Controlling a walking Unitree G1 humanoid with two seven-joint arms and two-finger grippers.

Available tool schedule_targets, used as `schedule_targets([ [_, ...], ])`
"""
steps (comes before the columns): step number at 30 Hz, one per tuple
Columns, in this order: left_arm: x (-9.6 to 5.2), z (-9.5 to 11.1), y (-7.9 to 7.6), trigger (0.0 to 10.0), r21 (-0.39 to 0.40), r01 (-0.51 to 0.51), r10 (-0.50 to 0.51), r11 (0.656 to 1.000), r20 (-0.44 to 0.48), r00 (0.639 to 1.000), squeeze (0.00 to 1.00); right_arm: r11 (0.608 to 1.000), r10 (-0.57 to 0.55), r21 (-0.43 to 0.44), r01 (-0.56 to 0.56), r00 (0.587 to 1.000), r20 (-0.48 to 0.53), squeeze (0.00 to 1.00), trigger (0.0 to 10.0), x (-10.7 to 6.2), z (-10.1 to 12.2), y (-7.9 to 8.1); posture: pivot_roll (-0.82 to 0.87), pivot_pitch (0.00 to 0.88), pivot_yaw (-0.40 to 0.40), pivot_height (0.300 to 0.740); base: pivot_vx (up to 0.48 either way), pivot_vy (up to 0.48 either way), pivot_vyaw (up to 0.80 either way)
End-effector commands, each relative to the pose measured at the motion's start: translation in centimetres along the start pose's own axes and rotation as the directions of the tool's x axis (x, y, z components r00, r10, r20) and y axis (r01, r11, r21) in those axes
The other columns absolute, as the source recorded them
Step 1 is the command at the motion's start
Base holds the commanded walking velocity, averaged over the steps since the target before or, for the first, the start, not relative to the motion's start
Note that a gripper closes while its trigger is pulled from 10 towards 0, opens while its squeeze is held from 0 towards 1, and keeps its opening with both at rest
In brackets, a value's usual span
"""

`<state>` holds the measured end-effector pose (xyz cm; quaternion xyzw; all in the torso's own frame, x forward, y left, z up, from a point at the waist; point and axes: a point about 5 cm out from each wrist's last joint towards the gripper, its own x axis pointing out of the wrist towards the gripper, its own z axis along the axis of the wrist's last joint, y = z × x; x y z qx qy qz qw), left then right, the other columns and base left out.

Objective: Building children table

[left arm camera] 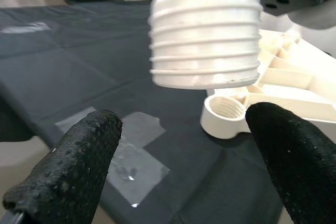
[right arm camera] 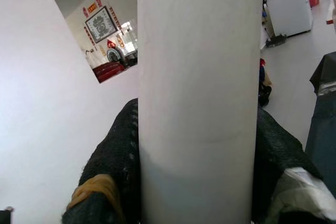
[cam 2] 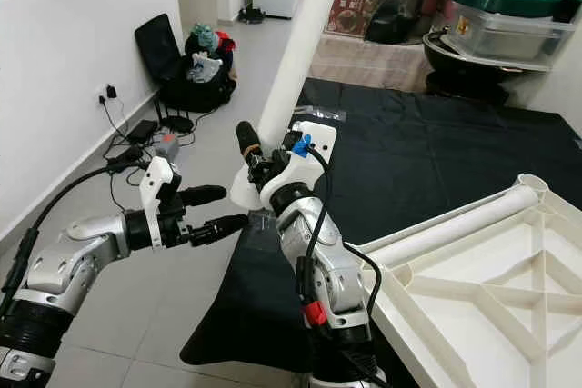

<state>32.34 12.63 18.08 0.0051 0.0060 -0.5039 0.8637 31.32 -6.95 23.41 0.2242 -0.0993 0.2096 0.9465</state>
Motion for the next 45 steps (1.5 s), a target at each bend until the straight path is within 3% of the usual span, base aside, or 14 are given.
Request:
schedule_targets([
  [1, 0.6, 0.4, 0.0, 10.0, -0.008, 0.025, -0.025, 1.0, 0.003, 1.0, 0.0, 0.997, 0.037, 0.064, -0.036, 0.999, -0.01, 0.0, 0.0, 0.0, -1.0, 1.5, 0.08, 0.0, -0.037, 0.74, 0.0, 0.0, 0.0],
  [18, 2.0, 1.4, 0.1, 10.0, -0.023, 0.05, -0.049, 0.998, 0.06, 0.997, 0.0, 0.992, 0.109, 0.065, -0.105, 0.993, -0.056, 0.0, 0.0, -0.4, -2.3, 2.5, 0.08, 0.0, -0.037, 0.74, 0.0, 0.0, 0.0],
  [19, 2.0, 1.3, 0.3, 6.1, -0.018, 0.03, -0.029, 0.999, 0.061, 0.998, 0.0, 0.992, 0.107, 0.065, -0.104, 0.993, -0.058, 0.0, 0.0, -0.4, -2.3, 2.5, 0.08, 0.0, -0.037, 0.74, 0.0, 0.0, 0.0],
  [20, 1.9, 1.1, 0.6, 0.0, -0.016, 0.005, -0.004, 1.0, 0.058, 0.998, 0.0, 0.993, 0.106, 0.064, -0.103, 0.993, -0.059, 0.0, 0.0, -0.4, -2.3, 2.4, 0.08, 0.0, -0.038, 0.74, 0.0, 0.0, 0.0],
  [37, 1.7, 0.8, 1.0, 0.0, -0.021, -0.047, 0.048, 0.999, 0.08, 0.996, 0.0, 0.991, 0.129, 0.049, -0.126, 0.99, -0.057, 0.0, 0.0, -0.3, -1.8, 2.2, 0.07, 0.0, -0.046, 0.74, 0.0, 0.0, 0.0],
  [38, 1.6, 0.7, 1.1, 0.0, -0.006, -0.047, 0.047, 0.999, 0.07, 0.996, 0.0, 0.983, 0.178, 0.053, -0.174, 0.981, -0.074, 0.0, 10.0, -0.5, -1.9, 2.4, 0.07, 0.0, -0.046, 0.74, 0.0, 0.0, 0.0],
  [40, 1.6, 0.7, 1.1, 0.0, -0.006, -0.047, 0.047, 0.999, 0.07, 0.996, 0.0, 0.983, 0.178, 0.053, -0.174, 0.981, -0.074, 0.0, 10.0, -0.5, -1.9, 2.4, 0.07, 0.0, -0.046, 0.74, 0.0, 0.0, 0.0],
  [41, 1.5, 0.5, 1.1, 1.5, 0.015, -0.041, 0.041, 0.999, 0.05, 0.998, 0.0, 0.975, 0.22, 0.059, -0.215, 0.971, -0.089, 0.87, 10.0, -0.7, -1.7, 2.5, 0.07, 0.0, -0.046, 0.74, 0.0, 0.0, 0.0],
  [42, 1.5, 0.5, 1.1, 1.5, 0.015, -0.041, 0.041, 0.999, 0.05, 0.998, 0.0, 0.975, 0.22, 0.059, -0.215, 0.971, -0.089, 0.87, 10.0, -0.7, -1.7, 2.5, 0.07, 0.0, -0.046, 0.74, 0.0, 0.0, 0.0],
  [43, 1.2, 0.3, 1.0, 4.2, 0.046, -0.027, 0.026, 0.999, 0.022, 0.999, 0.0, 0.967, 0.252, 0.061, -0.247, 0.962, -0.104, 1.0, 10.0, -0.8, -1.5, 2.4, 0.07, 0.0, -0.045, 0.74, 0.0, 0.0, 0.0],
  [45, 1.2, 0.3, 1.0, 4.2, 0.046, -0.027, 0.026, 0.999, 0.022, 0.999, 0.0, 0.967, 0.252, 0.061, -0.247, 0.962, -0.104, 1.0, 10.0, -0.8, -1.5, 2.4, 0.07, 0.0, -0.045, 0.74, 0.0, 0.0, 0.0],
])
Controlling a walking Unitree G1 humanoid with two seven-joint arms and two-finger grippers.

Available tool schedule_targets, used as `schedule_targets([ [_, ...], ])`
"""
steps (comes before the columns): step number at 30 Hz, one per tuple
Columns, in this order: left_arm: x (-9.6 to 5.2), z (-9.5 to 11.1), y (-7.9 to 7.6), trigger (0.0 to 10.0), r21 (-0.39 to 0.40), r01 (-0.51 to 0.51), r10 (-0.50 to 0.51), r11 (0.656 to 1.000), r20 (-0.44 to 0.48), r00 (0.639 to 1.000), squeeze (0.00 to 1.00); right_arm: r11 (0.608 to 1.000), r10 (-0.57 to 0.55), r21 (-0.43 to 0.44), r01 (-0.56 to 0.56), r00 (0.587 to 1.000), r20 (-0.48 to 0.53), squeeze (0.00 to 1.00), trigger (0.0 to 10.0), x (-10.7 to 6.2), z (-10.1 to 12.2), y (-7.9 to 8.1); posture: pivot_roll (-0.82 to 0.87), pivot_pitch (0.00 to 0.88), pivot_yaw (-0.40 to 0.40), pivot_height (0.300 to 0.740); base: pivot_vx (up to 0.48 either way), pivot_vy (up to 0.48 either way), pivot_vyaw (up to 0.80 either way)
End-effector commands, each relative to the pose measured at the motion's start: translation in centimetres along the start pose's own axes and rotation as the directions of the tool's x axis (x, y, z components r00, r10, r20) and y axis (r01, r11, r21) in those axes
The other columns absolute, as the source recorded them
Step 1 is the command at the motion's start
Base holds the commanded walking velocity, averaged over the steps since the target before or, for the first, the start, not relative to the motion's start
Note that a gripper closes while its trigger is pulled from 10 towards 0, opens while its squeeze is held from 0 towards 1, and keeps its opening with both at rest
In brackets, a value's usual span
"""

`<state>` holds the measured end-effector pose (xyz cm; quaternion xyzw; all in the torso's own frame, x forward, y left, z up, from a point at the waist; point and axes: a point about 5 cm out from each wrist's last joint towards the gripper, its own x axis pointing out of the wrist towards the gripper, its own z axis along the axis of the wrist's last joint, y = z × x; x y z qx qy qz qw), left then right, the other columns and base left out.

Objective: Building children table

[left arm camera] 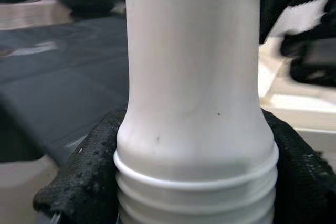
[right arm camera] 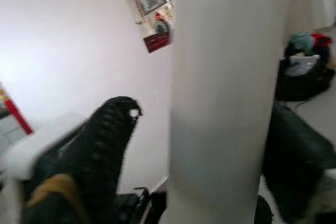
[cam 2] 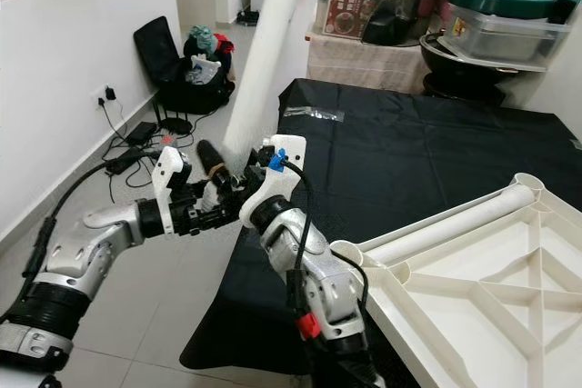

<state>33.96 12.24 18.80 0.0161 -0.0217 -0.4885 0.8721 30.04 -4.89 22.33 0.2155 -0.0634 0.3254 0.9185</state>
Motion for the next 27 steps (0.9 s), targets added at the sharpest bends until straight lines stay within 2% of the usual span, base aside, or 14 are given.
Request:
schedule_targets([
  [1, -0.2, -0.8, -0.3, 4.5, 0.026, 0.023, -0.022, 0.999, -0.044, 0.999, 0.0, 0.998, 0.056, 0.014, -0.056, 0.998, -0.004, 1.0, 10.0, -0.2, 0.5, 0.3, 0.07, 0.0, -0.046, 0.74, 0.0, 0.0, 0.0],
  [3, -0.2, -0.8, -0.3, 4.5, 0.026, 0.023, -0.022, 0.999, -0.044, 0.999, 0.0, 0.998, 0.056, 0.014, -0.056, 0.998, -0.004, 1.0, 10.0, -0.2, 0.5, 0.3, 0.07, 0.0, -0.046, 0.74, 0.0, 0.0, 0.0],
  [4, -0.9, -1.4, -0.3, 8.9, 0.069, 0.048, -0.042, 0.996, -0.094, 0.995, 0.0, 0.999, 0.047, 0.022, -0.047, 0.999, -0.019, 1.0, 10.0, -0.3, 1.1, -0.4, 0.07, 0.0, -0.051, 0.74, 0.0, 0.0, 0.0],
  [7, -0.9, -1.4, -0.3, 8.9, 0.069, 0.048, -0.042, 0.996, -0.094, 0.995, 0.0, 0.999, 0.047, 0.022, -0.047, 0.999, -0.019, 1.0, 10.0, -0.3, 1.1, -0.4, 0.07, 0.0, -0.051, 0.74, 0.0, 0.0, 0.0],
  [8, -1.6, -2.1, -0.4, 9.6, 0.103, 0.077, -0.062, 0.992, -0.149, 0.987, 0.0, 0.999, 0.024, 0.048, -0.022, 0.999, -0.026, 1.0, 10.0, -0.2, 1.8, -1.3, 0.07, 0.0, -0.054, 0.74, 0.0, 0.0, 0.0],
  [9, -1.6, -2.1, -0.4, 9.6, 0.103, 0.077, -0.062, 0.992, -0.149, 0.987, 0.0, 0.999, 0.024, 0.048, -0.022, 0.999, -0.026, 1.0, 10.0, -0.2, 1.8, -1.3, 0.07, 0.0, -0.054, 0.74, 0.0, 0.0, 0.0],
  [10, -2.3, -2.8, -0.7, 10.0, 0.137, 0.119, -0.09, 0.983, -0.201, 0.975, 0.0, 0.998, -0.008, 0.062, 0.01, 0.999, -0.033, 1.0, 10.0, 0.0, 2.3, -2.2, 0.08, 0.0, -0.057, 0.74, 0.0, 0.0, 0.0],
  [14, -2.5, -3.5, -1.7, 10.0, 0.202, 0.214, -0.158, 0.956, -0.263, 0.952, 0.0, 0.991, -0.09, 0.092, 0.094, 0.995, -0.044, 1.0, 10.0, 0.7, 2.3, -3.5, 0.09, 0.0, -0.061, 0.74, 0.0, 0.0, 0.0],
  [15, -2.5, -3.5, -1.7, 10.0, 0.202, 0.214, -0.158, 0.956, -0.263, 0.952, 0.0, 0.991, -0.09, 0.092, 0.094, 0.995, -0.044, 1.0, 10.0, 0.7, 2.3, -3.5, 0.09, 0.0, -0.061, 0.74, 0.0, 0.0, 0.0],
  [16, -2.2, -3.7, -2.2, 10.0, 0.25, 0.25, -0.179, 0.936, -0.276, 0.944, 0.0, 0.985, -0.115, 0.121, 0.122, 0.992, -0.059, 1.0, 10.0, 0.8, 1.9, -3.8, 0.08, 0.0, -0.061, 0.74, 0.0, 0.0, 0.0],
  [19, -2.1, -3.7, -2.4, 10.0, 0.263, 0.255, -0.181, 0.931, -0.273, 0.945, 0.0, 0.983, -0.118, 0.135, 0.127, 0.991, -0.069, 1.0, 10.0, 0.8, 1.7, -3.8, 0.08, 0.0, -0.06, 0.74, 0.0, 0.0, 0.0],
  [24, -1.9, -3.5, -2.1, 9.6, 0.306, 0.246, -0.166, 0.92, -0.266, 0.95, 0.0, 0.971, -0.116, 0.194, 0.141, 0.984, -0.135, 1.0, 10.0, 0.5, 0.5, -3.7, 0.08, 0.0, -0.059, 0.74, 0.0, 0.0, 0.0],
  [26, -1.9, -3.3, -1.8, 9.2, 0.34, 0.236, -0.15, 0.91, -0.263, 0.953, 0.0, 0.947, -0.131, 0.267, 0.179, 0.973, -0.19, 1.0, 10.0, 0.0, -0.7, -3.8, 0.08, 0.0, -0.061, 0.74, 0.0, 0.0, 0.0],
  [27, -1.9, -3.3, -1.8, 9.2, 0.34, 0.236, -0.15, 0.91, -0.263, 0.953, 0.0, 0.947, -0.131, 0.267, 0.179, 0.973, -0.19, 1.0, 10.0, 0.0, -0.7, -3.8, 0.08, 0.0, -0.061, 0.74, 0.0, 0.0, 0.0],
])
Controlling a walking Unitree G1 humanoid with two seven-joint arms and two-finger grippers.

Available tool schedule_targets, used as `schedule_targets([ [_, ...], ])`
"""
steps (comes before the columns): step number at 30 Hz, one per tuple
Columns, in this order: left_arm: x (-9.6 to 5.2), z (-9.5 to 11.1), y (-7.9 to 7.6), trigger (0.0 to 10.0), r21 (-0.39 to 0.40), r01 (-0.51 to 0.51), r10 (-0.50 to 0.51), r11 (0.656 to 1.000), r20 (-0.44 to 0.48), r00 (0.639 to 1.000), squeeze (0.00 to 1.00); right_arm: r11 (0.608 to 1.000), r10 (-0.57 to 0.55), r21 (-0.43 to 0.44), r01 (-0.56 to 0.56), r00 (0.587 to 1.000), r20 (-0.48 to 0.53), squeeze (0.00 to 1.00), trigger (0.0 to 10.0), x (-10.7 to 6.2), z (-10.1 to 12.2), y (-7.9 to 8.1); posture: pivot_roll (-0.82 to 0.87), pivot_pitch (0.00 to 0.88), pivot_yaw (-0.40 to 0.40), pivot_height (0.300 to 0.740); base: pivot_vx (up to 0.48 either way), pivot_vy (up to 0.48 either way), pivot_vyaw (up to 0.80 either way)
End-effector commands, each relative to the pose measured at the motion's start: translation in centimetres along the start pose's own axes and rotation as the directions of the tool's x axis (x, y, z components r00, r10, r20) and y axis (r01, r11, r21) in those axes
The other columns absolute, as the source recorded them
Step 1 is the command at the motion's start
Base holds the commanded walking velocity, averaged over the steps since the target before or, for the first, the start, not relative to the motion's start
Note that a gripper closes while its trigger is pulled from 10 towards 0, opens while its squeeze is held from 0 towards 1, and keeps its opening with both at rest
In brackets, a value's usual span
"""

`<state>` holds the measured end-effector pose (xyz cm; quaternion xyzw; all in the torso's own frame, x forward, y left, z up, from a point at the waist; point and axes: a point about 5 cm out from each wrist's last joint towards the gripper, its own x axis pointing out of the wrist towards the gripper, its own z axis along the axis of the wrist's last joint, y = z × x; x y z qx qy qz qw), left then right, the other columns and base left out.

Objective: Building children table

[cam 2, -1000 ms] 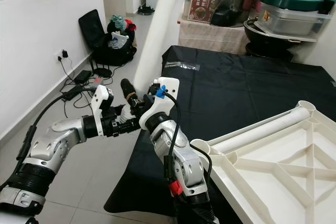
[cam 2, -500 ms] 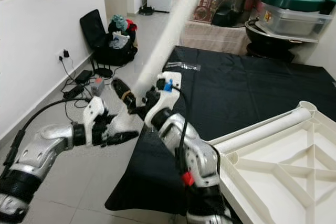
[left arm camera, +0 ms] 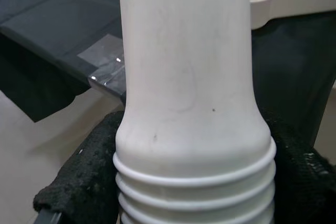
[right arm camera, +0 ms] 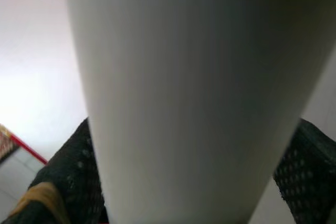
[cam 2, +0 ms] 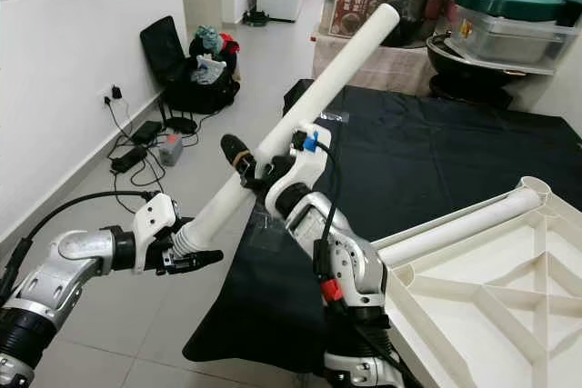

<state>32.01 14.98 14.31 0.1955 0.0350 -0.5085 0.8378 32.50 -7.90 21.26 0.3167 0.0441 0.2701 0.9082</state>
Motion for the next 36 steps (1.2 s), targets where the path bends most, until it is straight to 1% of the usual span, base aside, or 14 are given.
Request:
schedule_targets([
  [1, 1.2, 1.7, -0.8, 9.2, 0.146, 0.091, -0.097, 0.985, 0.039, 0.994, 0.0, 0.998, -0.02, 0.057, 0.024, 0.996, -0.085, 1.0, 10.0, 0.0, -1.6, -0.3, 0.08, 0.0, -0.06, 0.74, 0.0, 0.0, 0.0],
  [3, 1.2, 1.7, -0.8, 9.2, 0.146, 0.091, -0.097, 0.985, 0.039, 0.994, 0.0, 0.998, -0.02, 0.057, 0.024, 0.996, -0.085, 1.0, 10.0, 0.0, -1.6, -0.3, 0.08, 0.0, -0.06, 0.74, 0.0, 0.0, 0.0],
  [5, 1.1, 1.6, -0.7, 9.4, 0.151, 0.088, -0.095, 0.985, 0.036, 0.995, 0.0, 0.993, -0.031, 0.107, 0.042, 0.994, -0.1, 1.0, 10.0, -0.1, -2.0, -0.3, 0.08, 0.0, -0.058, 0.74, 0.0, 0.0, 0.0],
  [6, 1.1, 1.6, -0.7, 9.4, 0.151, 0.088, -0.095, 0.985, 0.036, 0.995, 0.0, 0.993, -0.031, 0.107, 0.042, 0.994, -0.1, 1.0, 10.0, -0.1, -2.0, -0.3, 0.08, 0.0, -0.058, 0.74, 0.0, 0.0, 0.0],
  [7, 1.2, 1.6, -0.7, 9.4, 0.154, 0.086, -0.093, 0.984, 0.038, 0.995, 0.0, 0.989, -0.031, 0.142, 0.044, 0.995, -0.095, 0.22, 10.0, -0.1, -2.1, -0.2, 0.07, 0.0, -0.058, 0.74, 0.0, 0.0, 0.0],
  [8, 1.2, 1.6, -0.7, 9.4, 0.154, 0.086, -0.093, 0.984, 0.038, 0.995, 0.0, 0.989, -0.031, 0.142, 0.044, 0.995, -0.095, 0.22, 10.0, -0.1, -2.1, -0.2, 0.07, 0.0, -0.058, 0.74, 0.0, 0.0, 0.0],
  [9, 1.2, 1.6, -0.7, 9.5, 0.155, 0.085, -0.092, 0.984, 0.039, 0.995, 0.0, 0.988, -0.03, 0.148, 0.043, 0.995, -0.093, 0.0, 7.7, -0.1, -2.2, -0.2, 0.07, 0.0, -0.058, 0.74, 0.0, 0.0, 0.0],
  [12, 1.3, 1.7, -0.7, 9.5, 0.156, 0.082, -0.09, 0.984, 0.044, 0.995, 0.0, 0.987, -0.029, 0.152, 0.043, 0.996, -0.09, 0.0, 7.7, -0.1, -2.2, -0.1, 0.07, 0.0, -0.059, 0.74, 0.0, 0.0, 0.0],
  [13, 1.4, 1.8, -0.7, 9.5, 0.157, 0.084, -0.093, 0.984, 0.052, 0.994, 0.0, 0.987, -0.037, 0.153, 0.05, 0.996, -0.082, 0.0, 0.9, -0.1, -2.3, -0.2, 0.07, 0.0, -0.059, 0.74, 0.0, 0.0, 0.0],
  [14, 1.5, 1.9, -0.8, 9.5, 0.16, 0.085, -0.095, 0.984, 0.058, 0.994, 0.0, 0.986, -0.047, 0.155, 0.057, 0.996, -0.072, 0.0, 0.0, -0.1, -2.4, -0.2, 0.07, 0.0, -0.059, 0.74, 0.0, 0.0, 0.0],
  [21, 1.6, 2.0, -0.9, 9.8, 0.162, 0.093, -0.105, 0.982, 0.065, 0.992, 0.0, 0.983, -0.086, 0.158, 0.089, 0.996, -0.027, 0.0, 0.0, 0.0, -2.0, -0.3, 0.07, 0.0, -0.06, 0.74, 0.0, 0.0, 0.0],
  [25, 2.2, 2.2, -1.3, 9.8, 0.161, 0.112, -0.127, 0.981, 0.083, 0.988, 0.0, 0.977, -0.147, 0.161, 0.137, 0.988, 0.049, 0.0, 0.0, 0.4, -1.0, -0.5, 0.08, 0.0, -0.064, 0.74, 0.0, 0.0, 0.0],
  [33, 2.5, 2.4, -1.3, 10.0, 0.181, 0.11, -0.128, 0.977, 0.089, 0.988, 0.0, 0.975, -0.152, 0.172, 0.14, 0.987, 0.055, 0.0, 0.0, 0.4, -1.2, -0.3, 0.07, 0.0, -0.063, 0.74, 0.0, 0.0, 0.0],
  [36, 2.6, 2.7, -1.0, 10.0, 0.167, 0.086, -0.108, 0.982, 0.127, 0.986, 0.0, 0.97, -0.164, 0.193, 0.149, 0.984, 0.064, 0.0, 0.0, 0.4, -1.4, -0.3, 0.07, 0.0, -0.06, 0.74, 0.0, 0.0, 0.0],
])
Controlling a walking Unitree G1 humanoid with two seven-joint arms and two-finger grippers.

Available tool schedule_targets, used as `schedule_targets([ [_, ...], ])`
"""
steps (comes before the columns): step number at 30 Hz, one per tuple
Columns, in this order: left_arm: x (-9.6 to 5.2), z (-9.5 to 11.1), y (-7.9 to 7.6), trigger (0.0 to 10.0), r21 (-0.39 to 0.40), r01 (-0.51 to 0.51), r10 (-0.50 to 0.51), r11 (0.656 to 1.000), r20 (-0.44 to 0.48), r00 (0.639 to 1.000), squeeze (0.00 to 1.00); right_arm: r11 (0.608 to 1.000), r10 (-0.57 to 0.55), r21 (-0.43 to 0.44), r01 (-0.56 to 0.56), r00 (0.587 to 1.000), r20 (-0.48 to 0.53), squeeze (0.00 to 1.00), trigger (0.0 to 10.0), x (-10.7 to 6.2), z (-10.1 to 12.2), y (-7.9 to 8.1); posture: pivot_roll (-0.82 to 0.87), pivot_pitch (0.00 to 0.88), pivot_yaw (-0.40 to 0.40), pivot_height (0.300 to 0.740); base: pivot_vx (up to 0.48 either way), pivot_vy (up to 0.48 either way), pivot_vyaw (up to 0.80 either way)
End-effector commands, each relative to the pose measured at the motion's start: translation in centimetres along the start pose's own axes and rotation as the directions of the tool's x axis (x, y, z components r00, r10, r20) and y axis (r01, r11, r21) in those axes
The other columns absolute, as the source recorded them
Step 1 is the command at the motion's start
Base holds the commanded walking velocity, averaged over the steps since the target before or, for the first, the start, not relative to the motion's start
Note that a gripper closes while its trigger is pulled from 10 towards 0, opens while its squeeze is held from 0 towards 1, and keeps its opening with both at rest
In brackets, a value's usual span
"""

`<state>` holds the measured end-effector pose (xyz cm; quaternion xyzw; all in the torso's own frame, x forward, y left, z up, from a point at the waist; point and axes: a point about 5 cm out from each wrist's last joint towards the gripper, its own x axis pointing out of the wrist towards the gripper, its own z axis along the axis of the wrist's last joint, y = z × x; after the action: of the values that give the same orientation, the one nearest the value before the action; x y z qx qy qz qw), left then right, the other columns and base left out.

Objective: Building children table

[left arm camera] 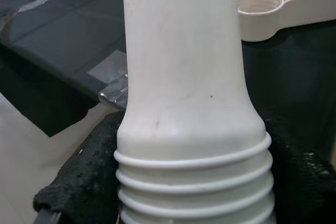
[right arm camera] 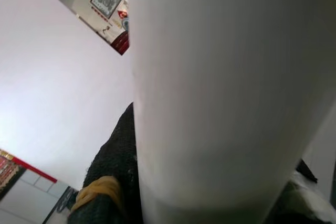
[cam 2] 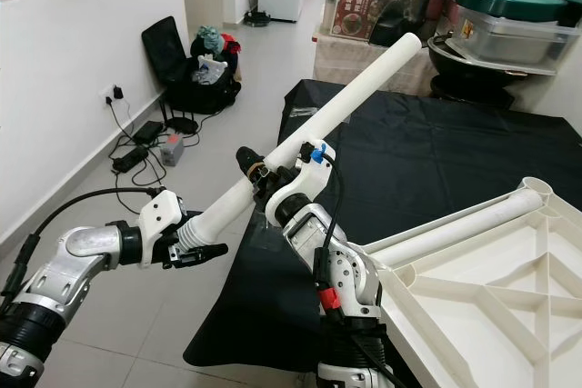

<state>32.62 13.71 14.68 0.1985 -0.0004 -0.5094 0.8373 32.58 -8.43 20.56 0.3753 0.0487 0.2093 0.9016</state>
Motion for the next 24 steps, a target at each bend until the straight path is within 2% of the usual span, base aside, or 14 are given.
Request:
schedule_targets([
  [1, 1.5, 2.0, -1.0, 10.0, 0.114, 0.095, -0.105, 0.989, 0.086, 0.991, 0.76, 0.995, -0.059, 0.078, 0.057, 0.998, 0.021, 0.0, 0.0, 0.5, -1.2, 0.5, 0.07, 0.0, -0.059, 0.74, 0.0, 0.0, 0.0],
  [2, 1.5, 2.0, -0.9, 10.0, 0.109, 0.102, -0.111, 0.989, 0.086, 0.99, 1.0, 0.995, -0.061, 0.082, 0.058, 0.998, 0.025, 0.0, 0.0, 0.6, -1.2, 0.5, 0.07, 0.0, -0.059, 0.74, 0.0, 0.0, 0.0],
  [8, 1.1, 1.9, -0.5, 10.0, 0.113, 0.088, -0.097, 0.99, 0.077, 0.992, 1.0, 0.996, -0.056, 0.07, 0.053, 0.998, 0.032, 0.0, 0.0, 0.6, -1.0, 0.4, 0.07, 0.0, -0.06, 0.74, 0.0, 0.0, 0.0],
  [13, 0.4, 2.1, 0.1, 10.0, 0.107, 0.053, -0.064, 0.993, 0.095, 0.993, 1.0, 0.999, -0.049, 0.012, 0.048, 0.998, 0.049, 0.0, 0.0, 0.4, 0.0, -0.2, 0.07, 0.0, -0.064, 0.74, 0.0, 0.0, 0.0],
  [15, -0.3, 2.4, 0.5, 10.0, 0.102, 0.014, -0.025, 0.995, 0.108, 0.994, 1.0, 0.995, -0.074, -0.055, 0.079, 0.993, 0.087, 0.0, 0.0, 0.1, 1.8, -1.5, 0.08, 0.0, -0.068, 0.74, 0.0, 0.0, 0.0],
  [16, -0.3, 2.4, 0.5, 10.0, 0.102, 0.014, -0.025, 0.995, 0.108, 0.994, 1.0, 0.995, -0.074, -0.055, 0.079, 0.993, 0.087, 0.0, 0.0, 0.1, 1.8, -1.5, 0.08, 0.0, -0.068, 0.74, 0.0, 0.0, 0.0],
  [17, -0.7, 2.3, 0.8, 10.0, 0.1, -0.019, 0.008, 0.995, 0.109, 0.994, 1.0, 0.989, -0.099, -0.099, 0.111, 0.988, 0.12, 0.0, 0.0, -0.1, 3.1, -2.4, 0.08, 0.0, -0.07, 0.74, 0.0, 0.0, 0.0],
  [18, -0.7, 2.3, 0.8, 10.0, 0.1, -0.019, 0.008, 0.995, 0.109, 0.994, 1.0, 0.989, -0.099, -0.099, 0.111, 0.988, 0.12, 0.0, 0.0, -0.1, 3.1, -2.4, 0.08, 0.0, -0.07, 0.74, 0.0, 0.0, 0.0],
  [19, -1.1, 2.2, 1.1, 10.0, 0.1, -0.068, 0.057, 0.993, 0.108, 0.993, 1.0, 0.975, -0.12, -0.165, 0.146, 0.98, 0.16, 0.0, 0.0, -0.4, 4.6, -3.2, 0.08, 0.0, -0.072, 0.74, 0.0, 0.0, 0.0],
  [20, -1.1, 2.2, 1.1, 10.0, 0.1, -0.068, 0.057, 0.993, 0.108, 0.993, 1.0, 0.975, -0.12, -0.165, 0.146, 0.98, 0.16, 0.0, 0.0, -0.4, 4.6, -3.2, 0.08, 0.0, -0.072, 0.74, 0.0, 0.0, 0.0],
  [22, -1.9, 2.0, 2.1, 10.0, 0.075, -0.217, 0.207, 0.973, 0.126, 0.97, 1.0, 0.906, -0.155, -0.349, 0.239, 0.955, 0.252, 0.0, 0.0, -1.6, 8.0, -4.9, 0.07, 0.0, -0.071, 0.74, 0.0, 0.0, 0.0],
  [24, -1.9, 2.0, 2.1, 10.0, 0.075, -0.217, 0.207, 0.973, 0.126, 0.97, 1.0, 0.906, -0.155, -0.349, 0.239, 0.955, 0.252, 0.0, 0.0, -1.6, 8.0, -4.9, 0.07, 0.0, -0.071, 0.74, 0.0, 0.0, 0.0],
])
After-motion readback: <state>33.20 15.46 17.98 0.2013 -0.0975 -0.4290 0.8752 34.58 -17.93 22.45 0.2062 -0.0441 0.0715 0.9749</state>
